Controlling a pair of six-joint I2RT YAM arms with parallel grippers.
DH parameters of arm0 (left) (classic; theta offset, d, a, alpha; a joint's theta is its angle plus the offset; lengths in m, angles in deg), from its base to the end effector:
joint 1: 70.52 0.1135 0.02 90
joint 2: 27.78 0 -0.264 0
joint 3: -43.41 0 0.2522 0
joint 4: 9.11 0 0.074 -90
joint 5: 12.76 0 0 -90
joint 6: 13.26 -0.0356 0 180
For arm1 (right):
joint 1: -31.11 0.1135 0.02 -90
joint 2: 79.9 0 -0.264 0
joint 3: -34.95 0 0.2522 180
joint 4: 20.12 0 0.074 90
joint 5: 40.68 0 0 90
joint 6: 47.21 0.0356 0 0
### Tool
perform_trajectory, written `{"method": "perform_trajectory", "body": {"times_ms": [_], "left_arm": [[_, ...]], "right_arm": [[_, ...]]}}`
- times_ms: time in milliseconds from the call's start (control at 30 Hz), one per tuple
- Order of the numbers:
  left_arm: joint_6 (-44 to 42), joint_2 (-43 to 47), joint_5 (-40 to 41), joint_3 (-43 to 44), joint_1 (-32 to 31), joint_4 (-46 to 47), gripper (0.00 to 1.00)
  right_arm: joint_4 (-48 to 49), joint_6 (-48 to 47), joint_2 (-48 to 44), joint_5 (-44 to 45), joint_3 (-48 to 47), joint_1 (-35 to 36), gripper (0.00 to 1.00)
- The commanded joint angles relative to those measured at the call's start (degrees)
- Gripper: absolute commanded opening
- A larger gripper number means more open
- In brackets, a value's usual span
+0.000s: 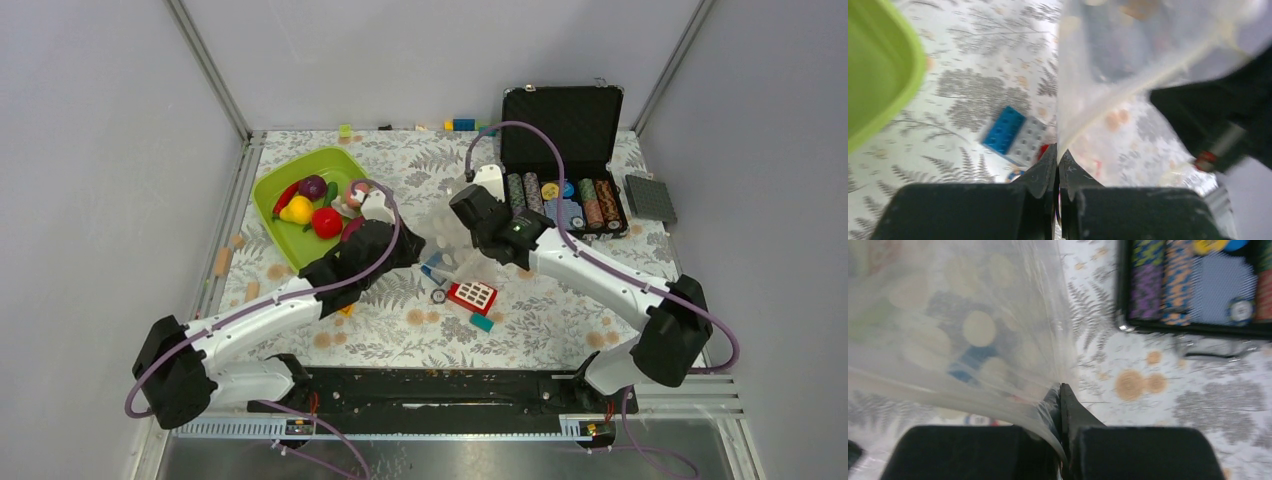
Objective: Place the food in the zip-top bag and seal the zipper
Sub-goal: Open the zipper of the food storage bag at the center of the board.
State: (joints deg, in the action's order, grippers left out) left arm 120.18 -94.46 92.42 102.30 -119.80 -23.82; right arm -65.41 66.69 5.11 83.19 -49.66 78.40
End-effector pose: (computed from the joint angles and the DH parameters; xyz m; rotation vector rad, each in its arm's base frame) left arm 0.1803 -0.1951 0.2803 -0.0771 2.0357 -0.7946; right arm 0.2327 0.2228 0.3006 -0.1781 2.1999 -0.0232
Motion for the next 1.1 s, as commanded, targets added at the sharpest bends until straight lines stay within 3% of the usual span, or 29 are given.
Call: {"method": "perform_trajectory", "body": {"times_ms": [0, 233, 400, 533, 600, 800, 933, 1067], "left_arm": [[1.7, 1.3, 6.4, 2.7, 4.9, -6.3, 0.00], [0.9, -0.7, 3.6, 3.0, 12.0, -7.8, 0.00], [-1.2, -3.7, -1.4, 6.3, 13.6, -8.4, 0.00], [-3.7, -6.5, -18.6, 8.6, 13.4, -3.1, 0.21], [-4.0, -7.7, -27.0, 9.4, 13.4, 0.3, 0.42], [-4.8, -9.9, -36.6, 11.5, 13.4, 2.4, 0.81], [-4.7, -9.8, -40.7, 11.9, 13.4, 2.4, 0.98], [-6.0, -7.2, -38.7, 12.0, 13.4, -0.2, 0.99]], "right_arm": [[-4.4, -12.3, -3.5, 8.0, -4.9, -1.2, 0.00], [-7.0, -20.8, -6.5, -5.7, -6.4, -7.3, 0.00], [-8.7, -25.7, -7.2, -11.7, -8.3, -8.4, 0.00], [-13.6, -21.4, -4.1, -14.2, -13.2, -8.4, 0.00], [-18.3, -17.7, -1.0, -12.8, -17.5, -8.4, 0.02], [-32.4, -8.8, 9.2, -5.3, -28.0, -8.5, 0.04], [-34.7, -5.6, 14.0, -4.2, -31.4, -8.5, 0.06], [-34.8, -3.2, 17.8, -5.1, -34.0, -8.5, 0.07]]}}
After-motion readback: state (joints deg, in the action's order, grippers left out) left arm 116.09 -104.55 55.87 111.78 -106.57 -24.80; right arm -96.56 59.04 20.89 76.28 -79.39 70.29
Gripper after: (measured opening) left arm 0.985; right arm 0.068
